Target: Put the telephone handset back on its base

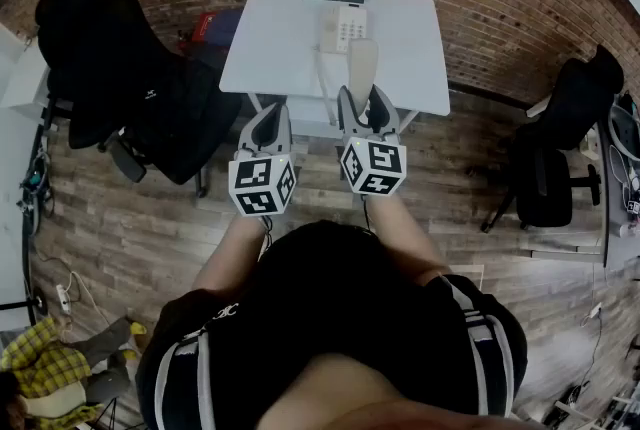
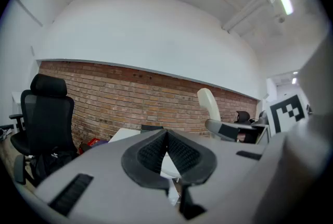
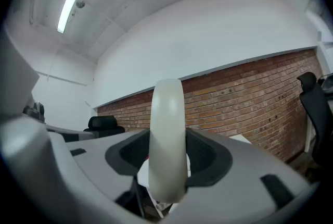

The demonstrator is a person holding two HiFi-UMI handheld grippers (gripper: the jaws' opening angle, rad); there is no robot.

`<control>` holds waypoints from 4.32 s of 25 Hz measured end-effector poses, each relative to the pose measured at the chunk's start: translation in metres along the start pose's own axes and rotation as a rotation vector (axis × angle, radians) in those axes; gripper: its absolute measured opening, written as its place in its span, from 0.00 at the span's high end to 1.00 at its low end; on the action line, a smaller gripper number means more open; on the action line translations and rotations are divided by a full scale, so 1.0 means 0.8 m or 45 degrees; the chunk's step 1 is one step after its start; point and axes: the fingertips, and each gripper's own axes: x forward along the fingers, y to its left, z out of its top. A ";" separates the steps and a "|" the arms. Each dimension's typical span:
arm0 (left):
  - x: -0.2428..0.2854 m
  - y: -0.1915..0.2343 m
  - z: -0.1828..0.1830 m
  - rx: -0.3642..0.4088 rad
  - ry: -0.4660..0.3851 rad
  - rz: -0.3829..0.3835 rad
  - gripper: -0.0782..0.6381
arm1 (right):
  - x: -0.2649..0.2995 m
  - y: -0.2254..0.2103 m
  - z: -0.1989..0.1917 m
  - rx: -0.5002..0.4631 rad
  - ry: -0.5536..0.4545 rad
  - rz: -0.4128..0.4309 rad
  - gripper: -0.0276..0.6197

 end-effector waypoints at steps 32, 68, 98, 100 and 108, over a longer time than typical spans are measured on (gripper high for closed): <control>-0.037 0.106 -0.009 -0.051 -0.011 -0.080 0.89 | 0.020 0.085 -0.008 -0.027 -0.029 -0.104 0.65; 0.343 0.111 0.014 -0.042 0.132 -0.033 0.89 | 0.338 -0.107 -0.033 0.068 0.136 0.002 0.65; 0.490 0.187 0.036 -0.008 0.198 -0.126 0.89 | 0.482 -0.160 -0.160 0.260 0.533 -0.202 0.65; 0.490 0.194 0.035 -0.022 0.201 -0.124 0.89 | 0.486 -0.159 -0.176 0.242 0.574 -0.222 0.65; 0.478 0.226 0.030 -0.046 0.212 -0.082 0.89 | 0.502 -0.162 -0.224 0.235 0.702 -0.304 0.65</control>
